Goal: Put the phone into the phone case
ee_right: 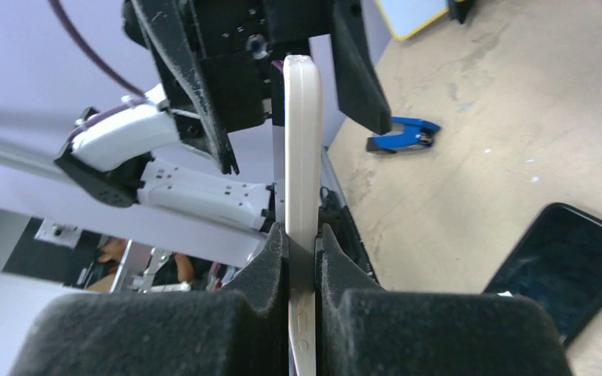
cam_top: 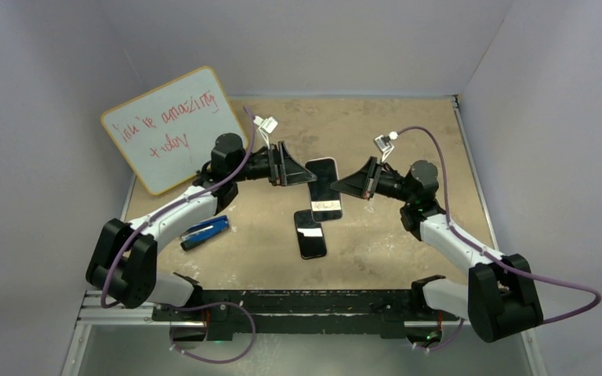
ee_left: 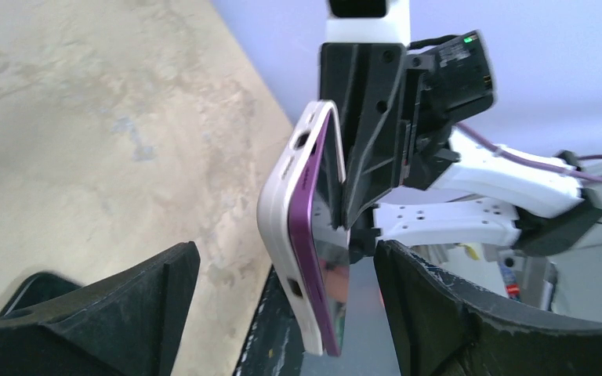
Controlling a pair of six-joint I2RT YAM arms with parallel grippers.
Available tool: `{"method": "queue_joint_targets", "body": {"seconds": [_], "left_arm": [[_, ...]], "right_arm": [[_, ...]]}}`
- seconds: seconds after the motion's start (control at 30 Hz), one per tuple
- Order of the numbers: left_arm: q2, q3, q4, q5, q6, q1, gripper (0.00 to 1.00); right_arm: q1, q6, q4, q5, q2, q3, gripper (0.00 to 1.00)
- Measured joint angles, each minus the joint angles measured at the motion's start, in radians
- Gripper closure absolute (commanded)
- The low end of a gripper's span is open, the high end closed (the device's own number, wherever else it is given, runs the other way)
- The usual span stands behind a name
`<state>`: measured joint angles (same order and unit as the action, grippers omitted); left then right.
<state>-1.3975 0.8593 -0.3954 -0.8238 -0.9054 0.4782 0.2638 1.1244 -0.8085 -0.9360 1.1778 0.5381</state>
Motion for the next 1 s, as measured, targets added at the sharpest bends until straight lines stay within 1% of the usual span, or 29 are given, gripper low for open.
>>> {"method": "queue_joint_targets", "body": {"seconds": [0.13, 0.27, 0.43, 0.5, 0.53, 0.63, 0.67, 0.73, 0.77, 0.8, 0.87, 0.93, 1.0], "left_arm": [[0.000, -0.059, -0.208, -0.040, -0.108, 0.000, 0.19], [0.000, -0.131, -0.423, -0.057, -0.245, 0.000, 0.24], [-0.018, -0.198, -0.750, -0.056, -0.475, 0.000, 0.30], [-0.032, -0.205, -0.846, -0.051, -0.539, 0.000, 0.35], [-0.040, -0.206, -0.882, -0.050, -0.565, 0.000, 0.42], [-0.059, -0.222, -0.936, -0.039, -0.614, 0.000, 0.74], [-0.062, -0.225, -0.941, -0.039, -0.622, 0.000, 0.83], [-0.065, -0.232, -0.945, -0.039, -0.631, -0.001, 0.96], [-0.065, -0.233, -0.945, -0.037, -0.633, -0.001, 1.00], [-0.065, -0.233, -0.938, -0.039, -0.632, -0.001, 1.00], [-0.065, -0.234, -0.909, -0.037, -0.629, -0.001, 1.00], [-0.060, -0.233, -0.859, -0.036, -0.610, -0.001, 1.00], [-0.047, -0.233, -0.785, -0.036, -0.573, -0.001, 1.00]], "right_arm": [[0.034, 0.070, -0.097, -0.011, -0.001, -0.008, 1.00], [0.044, 0.149, -0.206, -0.026, 0.002, -0.024, 1.00], [0.044, 0.224, -0.331, -0.031, 0.046, -0.027, 1.00], [0.044, 0.260, -0.388, -0.034, 0.075, -0.032, 1.00], [0.044, 0.280, -0.419, -0.034, 0.089, -0.036, 1.00], [0.046, 0.324, -0.490, -0.042, 0.105, -0.039, 1.00], [0.048, 0.333, -0.503, -0.046, 0.106, -0.039, 1.00], [0.050, 0.338, -0.520, -0.052, 0.101, -0.040, 1.00], [0.050, 0.333, -0.516, -0.052, 0.099, -0.040, 1.00], [0.050, 0.323, -0.510, -0.052, 0.095, -0.040, 0.97], [0.050, 0.295, -0.471, -0.052, 0.080, -0.040, 0.86], [0.050, 0.257, -0.399, -0.050, 0.060, -0.039, 0.77], [0.050, 0.214, -0.315, -0.049, 0.038, -0.038, 0.76]]}}
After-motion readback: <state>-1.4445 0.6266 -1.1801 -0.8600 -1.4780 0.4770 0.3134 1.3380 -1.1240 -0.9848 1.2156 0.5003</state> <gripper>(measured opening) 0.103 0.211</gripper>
